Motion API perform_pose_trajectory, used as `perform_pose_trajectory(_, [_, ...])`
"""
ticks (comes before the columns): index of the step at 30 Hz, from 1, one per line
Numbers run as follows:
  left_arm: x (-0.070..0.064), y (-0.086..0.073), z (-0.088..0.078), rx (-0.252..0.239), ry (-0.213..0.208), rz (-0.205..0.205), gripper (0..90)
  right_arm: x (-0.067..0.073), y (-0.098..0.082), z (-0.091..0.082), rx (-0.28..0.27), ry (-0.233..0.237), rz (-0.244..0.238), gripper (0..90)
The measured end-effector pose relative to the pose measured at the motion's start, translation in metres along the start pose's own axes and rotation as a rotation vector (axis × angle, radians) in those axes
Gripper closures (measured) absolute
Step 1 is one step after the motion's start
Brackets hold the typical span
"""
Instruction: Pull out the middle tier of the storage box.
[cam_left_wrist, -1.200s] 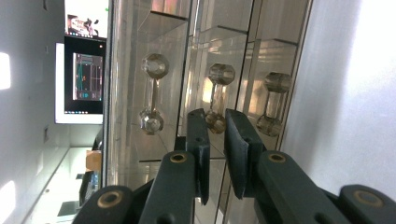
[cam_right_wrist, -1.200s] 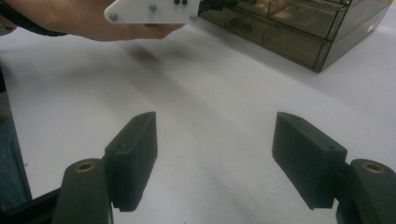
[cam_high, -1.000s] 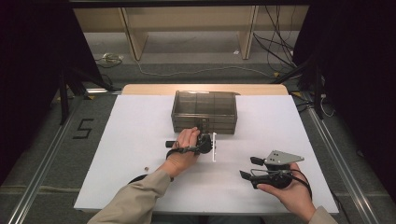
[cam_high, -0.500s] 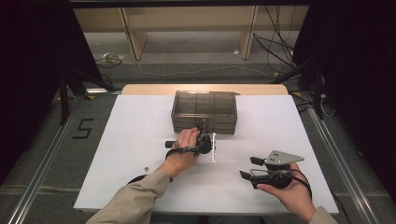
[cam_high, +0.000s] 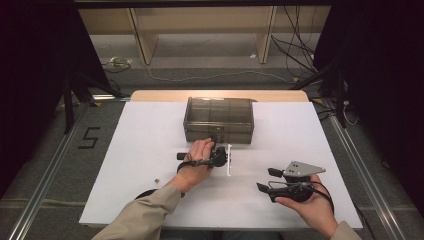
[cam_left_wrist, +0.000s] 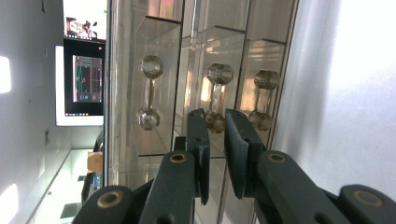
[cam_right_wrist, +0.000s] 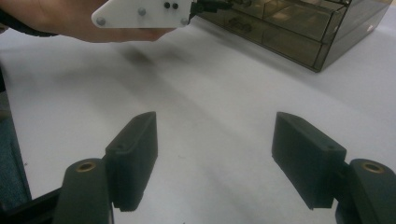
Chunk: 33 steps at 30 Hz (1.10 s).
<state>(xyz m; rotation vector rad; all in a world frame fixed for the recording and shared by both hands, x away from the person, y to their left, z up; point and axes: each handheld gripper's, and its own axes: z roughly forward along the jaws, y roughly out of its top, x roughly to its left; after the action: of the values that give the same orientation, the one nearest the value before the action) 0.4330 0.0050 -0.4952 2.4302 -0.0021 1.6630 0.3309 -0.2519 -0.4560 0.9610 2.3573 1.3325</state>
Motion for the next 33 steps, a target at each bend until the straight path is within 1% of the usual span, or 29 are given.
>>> perform_pose_trajectory(3, [-0.001,-0.001,-0.002,-0.004,0.002,0.012,80.4,0.000,0.000,0.000,-0.001,0.000,-0.002,32.3])
perform_pose_trajectory(4, [-0.001,-0.001,-0.003,-0.007,0.002,0.004,80.4,0.000,0.000,0.000,-0.002,0.000,-0.001,32.3])
perform_pose_trajectory(6, [-0.001,-0.001,-0.004,-0.004,-0.005,0.009,80.3,0.000,0.000,0.000,-0.001,0.001,-0.001,32.3])
perform_pose_trajectory(7, [0.000,-0.002,-0.004,-0.012,-0.011,-0.007,80.1,0.000,0.000,0.000,-0.001,0.001,0.000,32.3])
perform_pose_trajectory(10, [0.002,-0.003,-0.008,-0.032,-0.035,-0.022,78.7,0.000,0.000,0.000,-0.004,0.000,0.000,32.2])
perform_pose_trajectory(11, [0.003,-0.004,-0.009,-0.041,-0.050,-0.035,75.8,0.000,0.000,-0.001,-0.005,-0.001,0.002,32.2])
perform_pose_trajectory(12, [0.004,-0.005,-0.011,-0.045,-0.059,-0.046,71.0,0.000,0.000,-0.001,-0.006,-0.002,0.003,32.2])
perform_pose_trajectory(13, [0.006,-0.006,-0.012,-0.049,-0.066,-0.057,68.4,0.000,0.000,-0.001,-0.005,-0.003,0.005,32.2])
perform_pose_trajectory(15, [0.010,-0.009,-0.015,-0.059,-0.109,-0.080,62.2,0.000,0.000,0.000,-0.006,-0.001,0.004,32.2])
perform_pose_trajectory(16, [0.015,-0.012,-0.017,-0.072,-0.136,-0.103,60.5,0.000,0.000,0.000,-0.003,-0.001,0.003,32.2])
perform_pose_trajectory(17, [0.015,-0.012,-0.017,-0.072,-0.136,-0.103,59.5,0.000,0.000,0.000,-0.003,-0.001,0.003,32.2])
perform_pose_trajectory(18, [0.018,-0.015,-0.018,-0.081,-0.167,-0.114,59.5,0.000,0.000,0.000,-0.004,-0.001,0.001,32.2])
perform_pose_trajectory(19, [0.020,-0.017,-0.018,-0.081,-0.181,-0.122,58.2,0.000,0.001,-0.001,-0.005,-0.001,0.000,32.2])
perform_pose_trajectory(20, [0.023,-0.019,-0.018,-0.085,-0.208,-0.127,58.5,0.000,0.001,-0.001,-0.004,-0.002,0.002,32.2])
perform_pose_trajectory(21, [0.027,-0.023,-0.018,-0.092,-0.246,-0.134,58.0,0.000,0.001,-0.001,-0.003,-0.002,0.003,32.2])
perform_pose_trajectory(23, [0.032,-0.027,-0.018,-0.089,-0.269,-0.139,58.4,0.000,0.001,0.000,-0.005,-0.001,0.003,32.2])
perform_pose_trajectory(24, [0.036,-0.030,-0.018,-0.088,-0.285,-0.135,60.4,0.000,0.001,0.000,-0.004,0.000,0.001,32.2])
perform_pose_trajectory(25, [0.038,-0.033,-0.017,-0.100,-0.290,-0.149,60.7,0.000,0.001,0.000,-0.004,0.000,0.002,32.2])
perform_pose_trajectory(29, [0.051,-0.043,-0.016,-0.090,-0.322,-0.170,62.5,0.000,0.000,0.000,-0.004,0.001,0.003,32.2])
perform_pose_trajectory(30, [0.054,-0.045,-0.015,-0.080,-0.330,-0.161,63.1,0.000,0.000,0.000,-0.005,0.001,0.004,32.2])
perform_pose_trajectory(33, [0.060,-0.050,-0.012,-0.071,-0.346,-0.165,64.9,0.000,0.001,0.000,-0.004,0.001,0.002,32.2])
